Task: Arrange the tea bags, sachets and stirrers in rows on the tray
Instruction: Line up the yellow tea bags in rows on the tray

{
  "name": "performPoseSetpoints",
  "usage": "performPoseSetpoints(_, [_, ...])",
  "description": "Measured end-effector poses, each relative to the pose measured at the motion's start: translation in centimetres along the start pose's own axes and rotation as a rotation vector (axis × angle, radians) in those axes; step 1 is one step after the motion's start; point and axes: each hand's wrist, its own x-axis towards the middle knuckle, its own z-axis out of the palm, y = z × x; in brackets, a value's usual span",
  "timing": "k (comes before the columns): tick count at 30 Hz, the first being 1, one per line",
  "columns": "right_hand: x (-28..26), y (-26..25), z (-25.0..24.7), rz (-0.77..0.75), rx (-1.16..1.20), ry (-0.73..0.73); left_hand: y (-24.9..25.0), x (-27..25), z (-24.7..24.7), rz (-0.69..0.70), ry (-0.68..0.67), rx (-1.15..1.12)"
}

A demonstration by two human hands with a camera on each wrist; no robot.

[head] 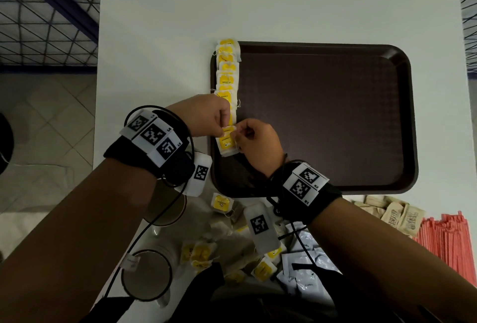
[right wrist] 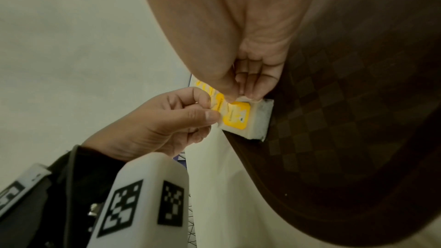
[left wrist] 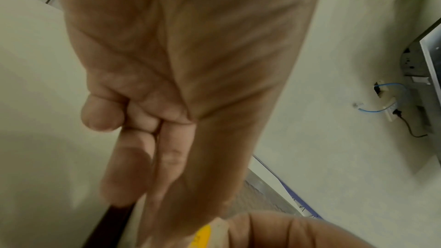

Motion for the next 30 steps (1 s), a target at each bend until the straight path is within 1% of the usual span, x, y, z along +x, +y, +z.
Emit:
performPoseSetpoints(4, [-0.2, -0.1, 0.0, -0.031, -0.009, -0.005, 0.1, 0.2, 0.3, -0.004, -0.067, -0.035])
performPoseSetpoints(9, [-0.1, 0.0, -0.1, -0.041, -0.029, 0.002, 0.1, 0.3, 0.3, 0.000, -0.063, 0.020])
performPoseSetpoints(16, [-0.1, 0.0, -0.4, -0.032, -0.057, -0.008, -0.4, -0.5, -0.5, 0.014, -0.011, -0.013])
performPoseSetpoints(20, [-0.1, -0.2, -0.4, -0.027, -0.060, 0.003, -0.5, -0.7, -0.4, -0.011, 0.079, -0.058])
performPoseSetpoints(24, [-0.3, -0.3, -0.3, 0.005, -0.024, 0.035, -0.2, -0.6, 0.0, -0.023, 0.165, 0.015])
performPoseSetpoints(27, [-0.8, -0.3, -0.6, -0.043, -0.088, 0.035, -0.1, -0.7, 0.1, -0.034, 0.203, 0.038])
performPoseSetpoints(30, [-1.3, -0.1, -0.8, -0.082, -0.158, 0.008, -0.1, -0.8, -0.1, -0.037, 0.201, 0.046])
